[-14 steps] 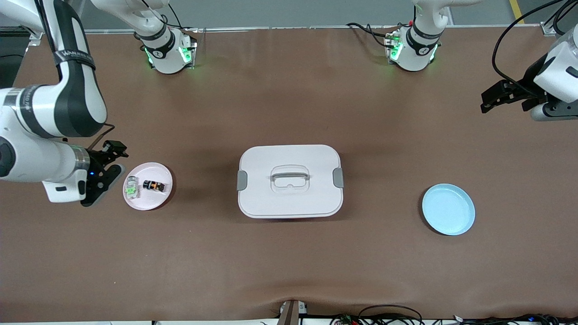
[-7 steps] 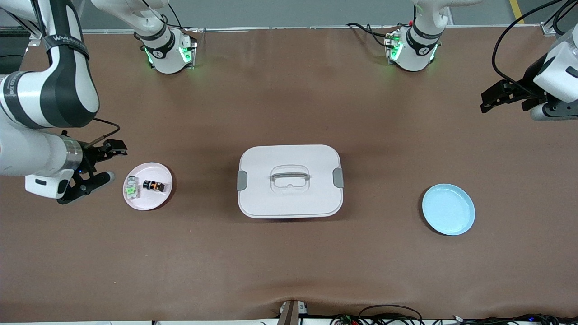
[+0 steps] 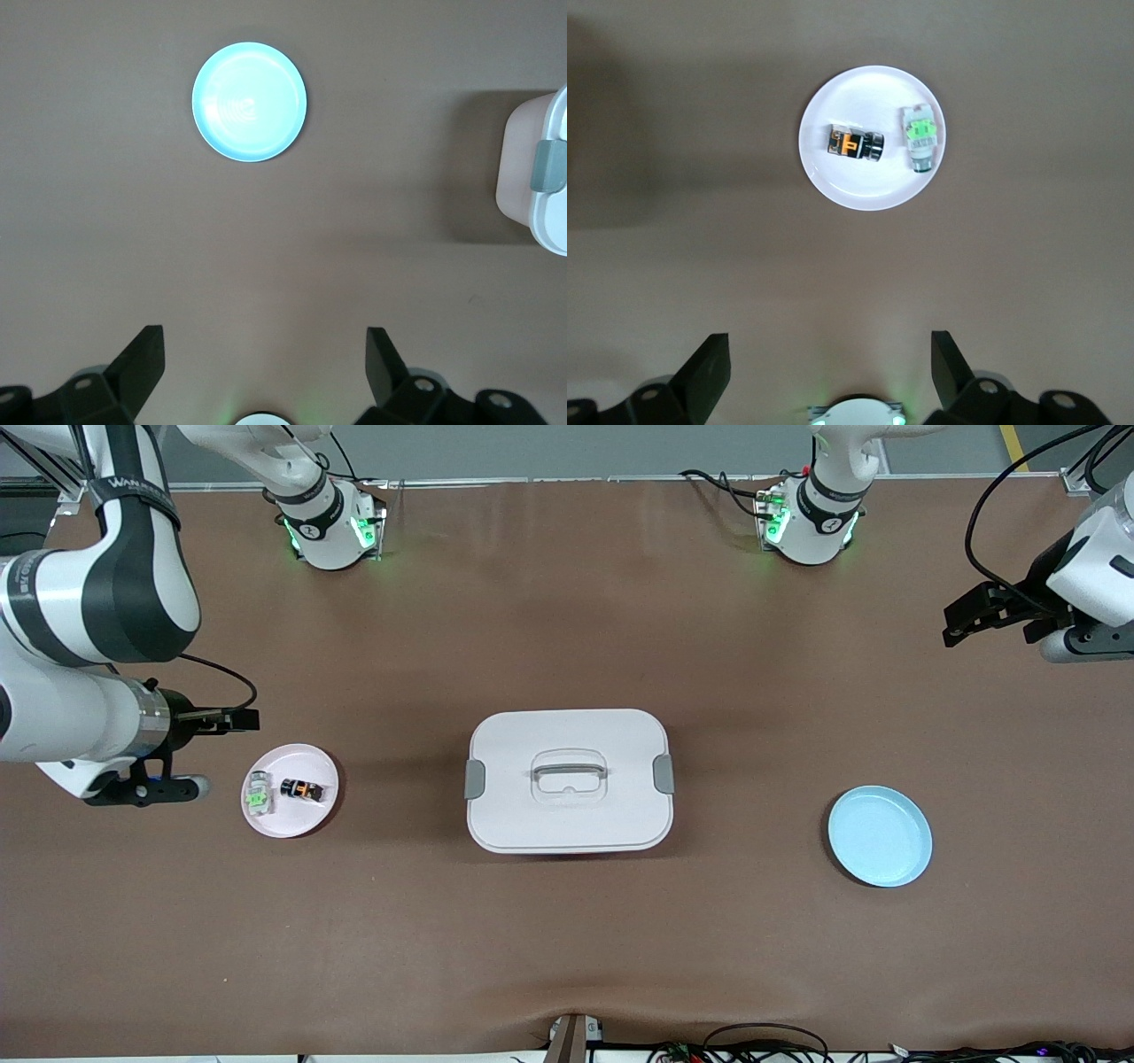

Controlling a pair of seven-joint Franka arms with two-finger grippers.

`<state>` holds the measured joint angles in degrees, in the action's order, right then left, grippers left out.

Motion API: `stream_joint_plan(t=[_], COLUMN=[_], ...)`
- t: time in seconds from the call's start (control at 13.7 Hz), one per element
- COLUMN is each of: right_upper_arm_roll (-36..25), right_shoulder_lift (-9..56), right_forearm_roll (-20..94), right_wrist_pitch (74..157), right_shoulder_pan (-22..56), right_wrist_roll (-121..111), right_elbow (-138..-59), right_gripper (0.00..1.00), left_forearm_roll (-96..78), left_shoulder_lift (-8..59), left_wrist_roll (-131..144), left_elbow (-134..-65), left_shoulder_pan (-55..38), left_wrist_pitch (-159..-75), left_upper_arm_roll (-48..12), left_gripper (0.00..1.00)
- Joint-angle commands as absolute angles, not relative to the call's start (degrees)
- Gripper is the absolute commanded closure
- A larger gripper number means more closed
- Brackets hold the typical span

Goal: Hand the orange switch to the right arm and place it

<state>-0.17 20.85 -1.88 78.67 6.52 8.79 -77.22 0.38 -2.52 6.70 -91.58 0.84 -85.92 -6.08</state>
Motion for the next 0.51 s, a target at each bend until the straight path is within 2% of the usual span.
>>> stream_joint_plan(t=[0.0,0.44], right_upper_arm_roll=[-0.09,-0.79], right_shoulder_lift=[20.30,19.86], right_forearm_roll=[-2.90,-3.08], right_wrist_pitch=[76.90,74.10], right_shoulder_pan=[7.21,5.72], right_wrist_roll=[18.44,18.46], right_elbow=[-73.49,-65.76], right_gripper=[0.00,0.00], left_forearm_roll=[0.35,0.62], left_shoulder_lift=[-2.37,-2.20], left_wrist_roll=[5.98,6.06], left_elbow=[-90.70,-90.53], left_shoulder_pan=[0.88,0.79], left_wrist_pitch=[-84.99,-84.99], left_upper_arm_roll=[-6.24,-6.24], left_gripper=[0.00,0.00])
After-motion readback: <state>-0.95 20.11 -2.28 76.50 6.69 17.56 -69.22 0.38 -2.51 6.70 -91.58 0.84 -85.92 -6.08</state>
